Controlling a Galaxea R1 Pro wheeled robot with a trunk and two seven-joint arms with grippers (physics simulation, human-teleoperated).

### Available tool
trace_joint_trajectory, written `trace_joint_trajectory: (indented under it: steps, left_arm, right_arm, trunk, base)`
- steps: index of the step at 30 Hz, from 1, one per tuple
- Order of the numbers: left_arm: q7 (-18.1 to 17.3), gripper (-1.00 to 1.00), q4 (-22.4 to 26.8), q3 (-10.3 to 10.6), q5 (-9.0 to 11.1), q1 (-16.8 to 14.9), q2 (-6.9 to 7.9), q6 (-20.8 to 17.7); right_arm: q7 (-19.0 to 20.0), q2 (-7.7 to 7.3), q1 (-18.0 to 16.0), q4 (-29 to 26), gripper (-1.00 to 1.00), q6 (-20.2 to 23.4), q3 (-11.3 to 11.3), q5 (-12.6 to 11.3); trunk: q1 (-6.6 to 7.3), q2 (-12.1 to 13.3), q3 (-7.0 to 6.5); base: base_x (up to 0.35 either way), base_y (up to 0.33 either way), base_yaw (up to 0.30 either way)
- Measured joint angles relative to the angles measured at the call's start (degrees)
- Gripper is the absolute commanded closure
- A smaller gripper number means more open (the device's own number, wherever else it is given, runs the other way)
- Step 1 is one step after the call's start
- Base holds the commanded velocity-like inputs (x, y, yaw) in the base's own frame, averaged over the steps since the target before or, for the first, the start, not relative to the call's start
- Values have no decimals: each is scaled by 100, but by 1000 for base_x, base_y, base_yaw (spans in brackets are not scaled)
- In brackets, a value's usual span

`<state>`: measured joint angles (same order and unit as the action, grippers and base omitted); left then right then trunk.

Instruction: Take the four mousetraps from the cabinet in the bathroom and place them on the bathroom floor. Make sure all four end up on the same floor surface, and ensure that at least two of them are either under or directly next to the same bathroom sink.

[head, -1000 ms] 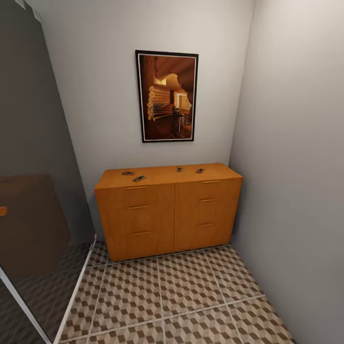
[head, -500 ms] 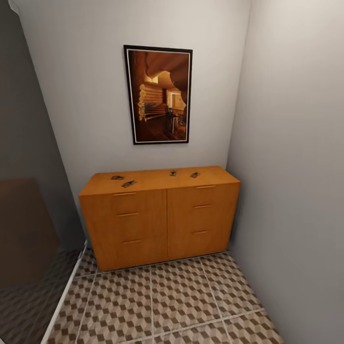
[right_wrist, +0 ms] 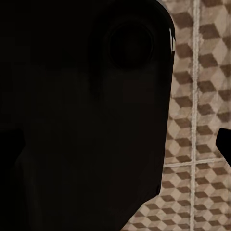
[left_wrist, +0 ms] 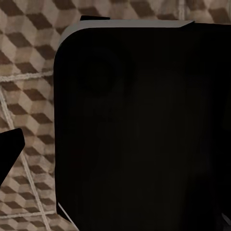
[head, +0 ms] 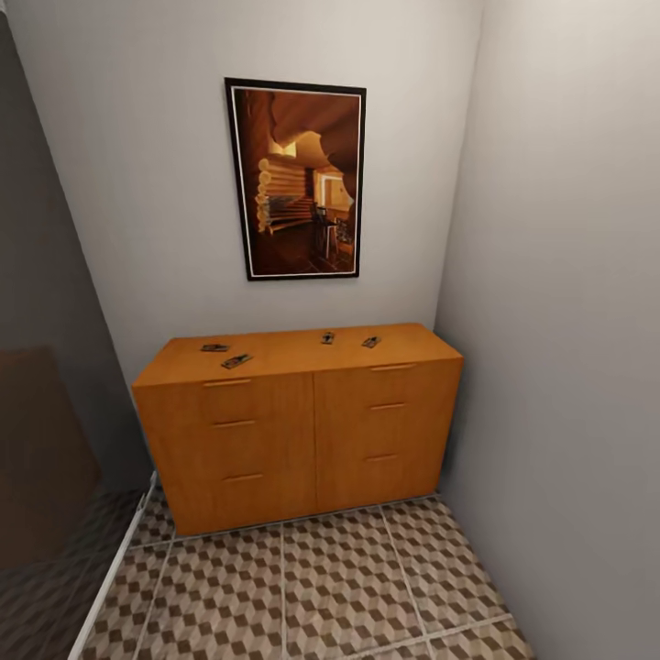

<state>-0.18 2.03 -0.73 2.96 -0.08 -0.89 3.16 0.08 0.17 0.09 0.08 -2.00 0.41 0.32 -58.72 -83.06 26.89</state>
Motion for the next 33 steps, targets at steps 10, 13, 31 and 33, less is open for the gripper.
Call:
trace_joint_trajectory:
  steps: [10, 13, 31, 33]
  left_arm:
    - [-5, -100, 0, 0, 7, 0, 2, -14]
    - [-5, -100, 0, -1, 11, 0, 2, -17]
    - [-10, -100, 0, 4, 342, 0, 10, -40]
    - [-12, -100, 0, 6, 363, 0, 9, -42]
  right_arm:
    - [0, 0, 0, 0, -100, 0, 0, 0]
    - [0, 0, 0, 0, -100, 0, 0, 0]
    - [0, 0, 0, 0, -100, -2, 0, 0]
    - [0, 0, 0, 0, -100, -1, 0, 0]
  trunk:
    - [2, 0, 0]
    - [2, 0, 0]
    - [3, 0, 0]
    - [3, 0, 0]
  base:
    - [150, 69, 0]
    - [264, 126, 0]
    - [299, 127, 0]
    - [311, 112, 0]
